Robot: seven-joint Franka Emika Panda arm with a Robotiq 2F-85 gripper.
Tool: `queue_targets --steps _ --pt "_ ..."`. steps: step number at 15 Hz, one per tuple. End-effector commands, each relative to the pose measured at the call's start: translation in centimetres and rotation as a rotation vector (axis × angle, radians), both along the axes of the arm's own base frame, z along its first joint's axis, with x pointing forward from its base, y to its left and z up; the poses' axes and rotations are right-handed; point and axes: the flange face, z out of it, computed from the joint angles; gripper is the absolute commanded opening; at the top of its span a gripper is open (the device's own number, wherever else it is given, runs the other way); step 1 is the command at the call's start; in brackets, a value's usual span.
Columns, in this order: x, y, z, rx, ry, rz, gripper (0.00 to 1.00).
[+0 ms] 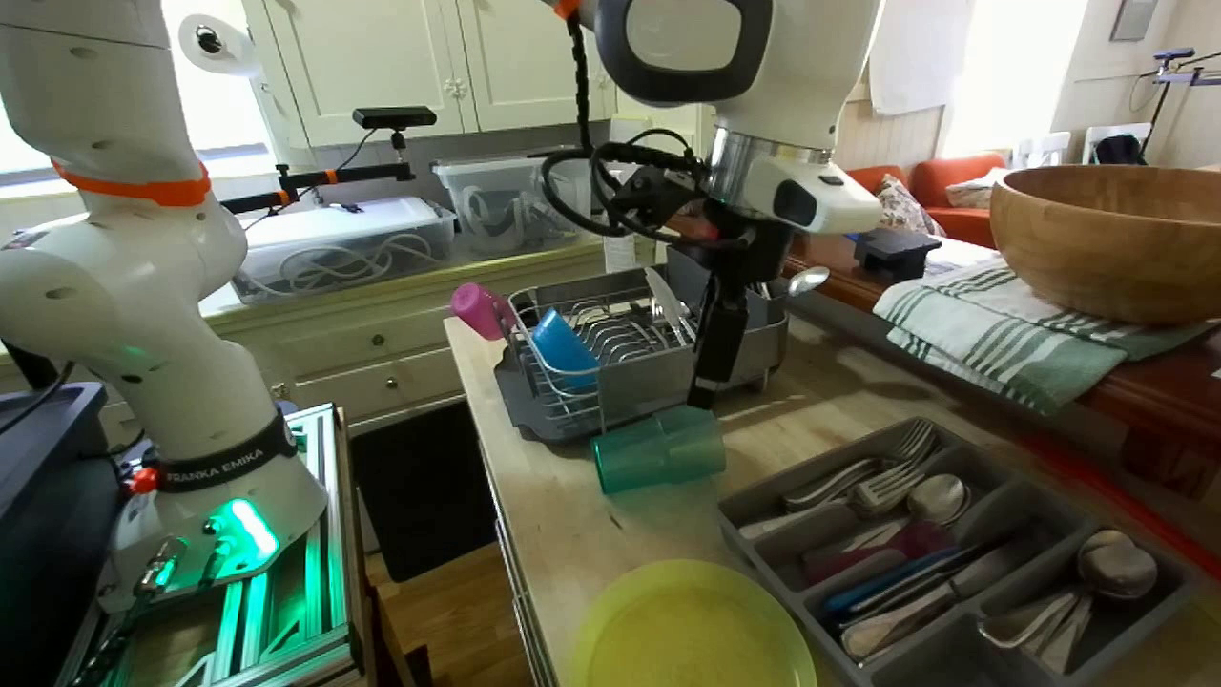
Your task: Place the green cup between the drying rack and the cutlery rack and place it right side up
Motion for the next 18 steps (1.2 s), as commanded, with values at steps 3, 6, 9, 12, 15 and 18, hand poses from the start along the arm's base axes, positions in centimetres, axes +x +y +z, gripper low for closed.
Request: queue_targets --steps 3,6,9,12,15,18 --pt "2.3 -2.1 -3.9 0.033 0.11 -0.106 1.0" --pt "3.9 -2.6 -5.2 0.082 0.114 -0.184 1.0" --pt "5.6 -2.8 -6.1 0.121 0.111 -0.248 1.0" --pt "6.8 -2.4 -7.1 0.141 0.139 -0.268 1.0" --pt "7.7 -1.7 -8.2 0.152 0.174 -0.264 1.0" --pt "8.4 -1.0 -9.3 0.163 0.213 -0.255 1.0"
